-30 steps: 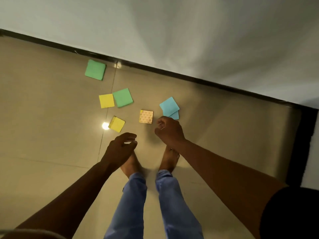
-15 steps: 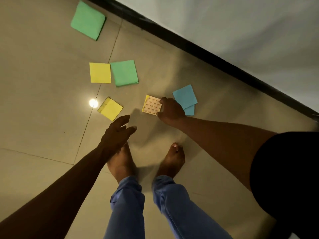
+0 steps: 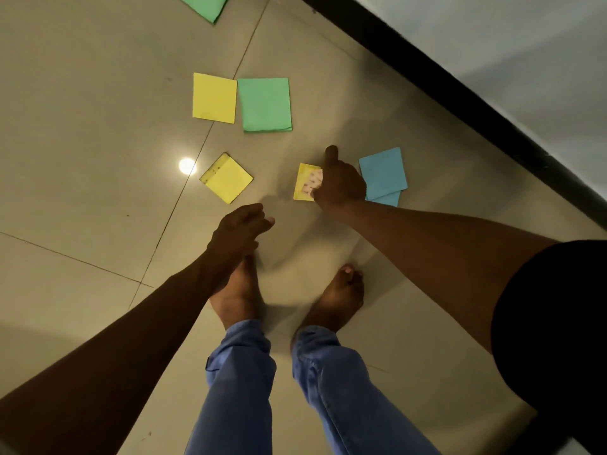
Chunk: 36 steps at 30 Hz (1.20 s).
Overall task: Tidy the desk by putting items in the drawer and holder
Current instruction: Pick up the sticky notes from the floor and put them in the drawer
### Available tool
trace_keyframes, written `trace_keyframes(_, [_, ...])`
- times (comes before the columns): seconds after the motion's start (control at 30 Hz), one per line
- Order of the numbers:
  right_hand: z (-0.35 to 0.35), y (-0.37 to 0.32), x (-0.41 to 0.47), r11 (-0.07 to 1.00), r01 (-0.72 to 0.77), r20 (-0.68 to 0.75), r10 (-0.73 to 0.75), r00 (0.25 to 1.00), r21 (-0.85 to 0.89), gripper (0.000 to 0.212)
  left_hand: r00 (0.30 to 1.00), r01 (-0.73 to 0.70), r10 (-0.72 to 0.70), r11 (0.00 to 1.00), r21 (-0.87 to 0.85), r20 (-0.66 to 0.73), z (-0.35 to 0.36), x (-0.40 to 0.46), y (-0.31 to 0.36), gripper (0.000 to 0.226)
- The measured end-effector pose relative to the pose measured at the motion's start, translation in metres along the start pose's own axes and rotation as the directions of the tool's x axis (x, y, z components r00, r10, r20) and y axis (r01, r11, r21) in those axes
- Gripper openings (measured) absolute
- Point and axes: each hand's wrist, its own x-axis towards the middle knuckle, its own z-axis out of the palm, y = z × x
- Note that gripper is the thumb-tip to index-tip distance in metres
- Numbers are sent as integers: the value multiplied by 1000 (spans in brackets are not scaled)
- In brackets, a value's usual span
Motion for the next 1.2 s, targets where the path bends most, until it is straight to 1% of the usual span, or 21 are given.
trace_keyframes(0.07, [-7,5,0,994,3,41,-7,999,109,76,999,34,-35,997,-73,-4,1,-2,3,48])
trace_keyframes(0.1, [-10,7,-2,984,0,54,-9,998,178,67,998,55,-56,993,-103,-3,1,-1,3,43])
trace_keyframes(0.17, [-14,11,-7,963,-9,88,-15,996,270,41,995,97,-97,982,-164,8,2,-1,6,40])
trace_keyframes(0.2, [-15,13,-10,954,-15,114,-21,993,300,33,993,119,-119,975,-185,13,4,-2,8,40])
trace_keyframes(0.27, [-15,20,-16,927,-33,167,-32,985,373,34,990,144,-143,967,-209,22,9,-3,11,39])
trace_keyframes(0.33, [-14,23,-25,878,-59,212,-49,976,475,37,988,154,-151,964,-216,29,13,-4,14,40])
trace_keyframes(0.4, [-14,24,-36,824,-79,255,-81,963,561,36,988,152,-148,966,-207,32,16,-5,16,42])
trace_keyframes(0.5, [-15,19,-53,775,-104,322,-133,937,624,37,988,153,-148,967,-203,38,16,-6,19,44])
trace_keyframes(0.6, [-18,10,-68,702,-152,409,-214,887,696,35,988,146,-133,971,-188,81,19,-7,20,37])
trace_keyframes(0.67, [-21,4,-74,655,-170,438,-271,857,737,34,991,126,-114,975,-182,76,20,-8,18,30])
trace_keyframes(0.73, [-22,-1,-77,620,-192,450,-291,844,761,30,993,113,-106,975,-192,47,19,-7,14,27])
trace_keyframes(0.8, [-22,-3,-74,591,-237,463,-264,846,771,23,993,121,-121,966,-230,13,15,-6,10,28])
trace_keyframes(0.87, [-21,-4,-72,581,-256,458,-232,858,773,26,990,137,-142,952,-272,0,12,-6,6,29])
trace_keyframes(0.97, [-23,-6,-71,623,-176,394,-230,890,762,26,987,156,-158,943,-294,17,7,-8,2,31])
trace_keyframes(1.07, [-26,-12,-72,644,-41,301,-299,906,764,21,985,171,-166,926,-337,42,-1,-8,1,39])
trace_keyframes(1.13, [-31,-17,-73,623,22,264,-363,894,782,17,987,159,-150,925,-344,53,-3,-9,2,42])
trace_keyframes(1.2, [-37,-21,-74,596,36,268,-414,870,802,16,996,91,-79,952,-291,52,-3,-11,4,36])
